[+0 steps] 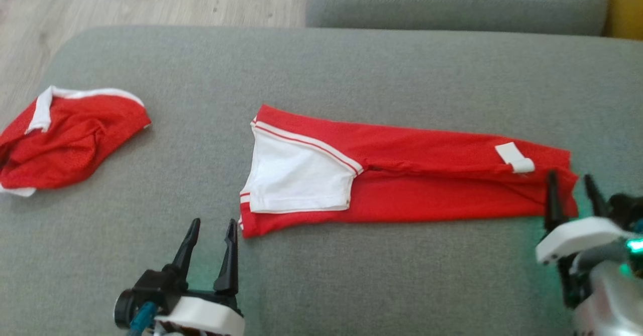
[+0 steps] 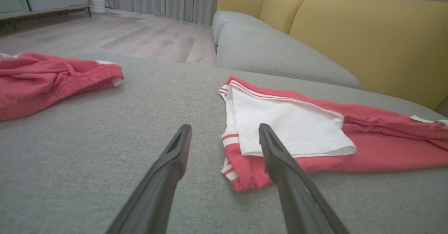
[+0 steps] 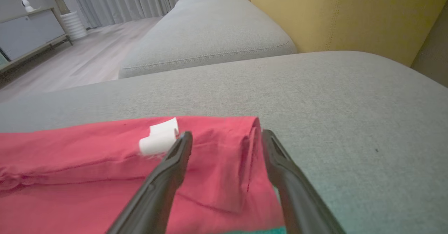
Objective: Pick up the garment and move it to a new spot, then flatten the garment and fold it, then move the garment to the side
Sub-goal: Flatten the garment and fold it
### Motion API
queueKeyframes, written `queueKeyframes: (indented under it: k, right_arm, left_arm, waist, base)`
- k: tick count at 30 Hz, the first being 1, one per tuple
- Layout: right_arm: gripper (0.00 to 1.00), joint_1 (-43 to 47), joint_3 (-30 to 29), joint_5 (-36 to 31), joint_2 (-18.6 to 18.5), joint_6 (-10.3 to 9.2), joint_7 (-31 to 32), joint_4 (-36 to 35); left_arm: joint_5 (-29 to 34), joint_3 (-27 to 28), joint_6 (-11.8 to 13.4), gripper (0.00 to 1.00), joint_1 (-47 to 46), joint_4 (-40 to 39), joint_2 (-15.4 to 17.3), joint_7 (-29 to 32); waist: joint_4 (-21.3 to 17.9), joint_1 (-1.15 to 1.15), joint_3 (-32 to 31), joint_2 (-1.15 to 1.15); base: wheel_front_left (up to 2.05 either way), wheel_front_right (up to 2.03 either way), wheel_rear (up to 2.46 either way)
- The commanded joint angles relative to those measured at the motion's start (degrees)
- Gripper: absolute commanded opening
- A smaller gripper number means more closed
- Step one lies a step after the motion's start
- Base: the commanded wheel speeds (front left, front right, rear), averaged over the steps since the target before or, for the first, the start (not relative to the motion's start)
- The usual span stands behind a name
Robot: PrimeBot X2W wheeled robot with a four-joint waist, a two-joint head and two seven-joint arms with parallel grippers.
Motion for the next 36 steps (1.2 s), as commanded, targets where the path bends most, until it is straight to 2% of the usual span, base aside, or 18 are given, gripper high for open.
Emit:
queueKeyframes:
  k: [1, 5, 12, 13, 14, 21, 25, 28, 32, 36]
  right_arm:
    - [1.00, -3.24, 0.18, -0.84, -1.29, 0.18, 0.26, 0.01]
    - [1.00, -6.03, -2.95, -2.81, -2.36, 0.18, 2.14, 5.17]
    - [0.99, -6.92, -4.64, -3.08, -1.99, 0.18, 5.73, 11.90]
    - [0.26, -7.01, -5.02, -2.59, -1.85, 0.18, 6.07, 12.64]
    - [0.00, -7.09, -5.11, -2.31, -1.79, 0.18, 6.21, 13.19]
    - [0.00, -7.35, -5.53, -0.76, -3.25, 0.18, 3.03, 13.59]
    - [0.00, -8.15, -4.26, 0.88, -3.66, 0.18, 0.33, 10.29]
    - [0.00, -8.64, 0.73, 4.27, -2.08, 0.18, -0.50, 4.79]
    - [0.00, -7.48, 11.26, 11.11, 0.19, 0.18, -0.72, -5.03]
    - [0.00, -5.91, 21.25, 18.13, 1.53, 0.18, 2.16, -14.04]
  left_arm:
    - [-0.75, 0.84, -0.32, 1.00, -2.81, -1.86, -0.07, -0.47]
    - [-1.69, -0.41, 0.08, 1.00, -3.64, -1.79, -0.07, -0.47]
    - [-2.09, -0.78, 0.36, 1.00, -4.08, -1.78, -0.08, -0.47]
    - [-2.16, -0.83, 0.45, 1.00, -4.13, -1.79, -0.08, -0.47]
    - [-2.21, -0.88, 0.55, 1.00, -4.19, -1.79, -0.08, -0.47]
    - [-2.58, -1.23, 0.86, 1.00, -4.36, -1.81, -0.08, -0.47]
    - [-2.64, -1.26, 0.85, 1.00, -4.01, -1.70, -0.08, -0.47]
    - [-2.76, -1.30, 0.79, 1.00, -3.61, -1.46, -0.08, -0.47]
    - [-2.93, -1.49, 0.70, 1.00, -2.86, -0.98, -0.08, -0.47]
    - [-2.96, -2.31, 0.54, 1.00, -2.43, -0.58, -0.08, -0.47]
  waist:
    - [1.02, 0.00, 1.45, 0.00]
    - [2.42, 0.00, 3.77, 0.00]
    - [2.86, 0.00, 4.91, 0.00]
    - [2.77, 0.00, 4.90, 0.00]
    - [2.64, 0.00, 4.84, 0.00]
    - [1.73, 0.00, 3.91, 0.00]
    - [1.37, 0.00, 2.92, 0.00]
    - [1.35, 0.00, 2.15, 0.00]
    - [2.23, 0.00, 1.09, 0.00]
    - [4.60, 0.00, 0.48, 0.00]
  base:
    - [0.00, 0.00, 0.00]
    - [0.00, 0.00, 0.00]
    - [0.00, 0.00, 0.00]
    - [0.00, 0.00, 0.00]
    - [0.00, 0.00, 0.00]
    - [0.00, 0.00, 0.00]
    - [0.00, 0.00, 0.00]
    - [0.00, 0.00, 0.00]
    - [0.00, 0.00, 0.00]
    - [0.00, 0.00, 0.00]
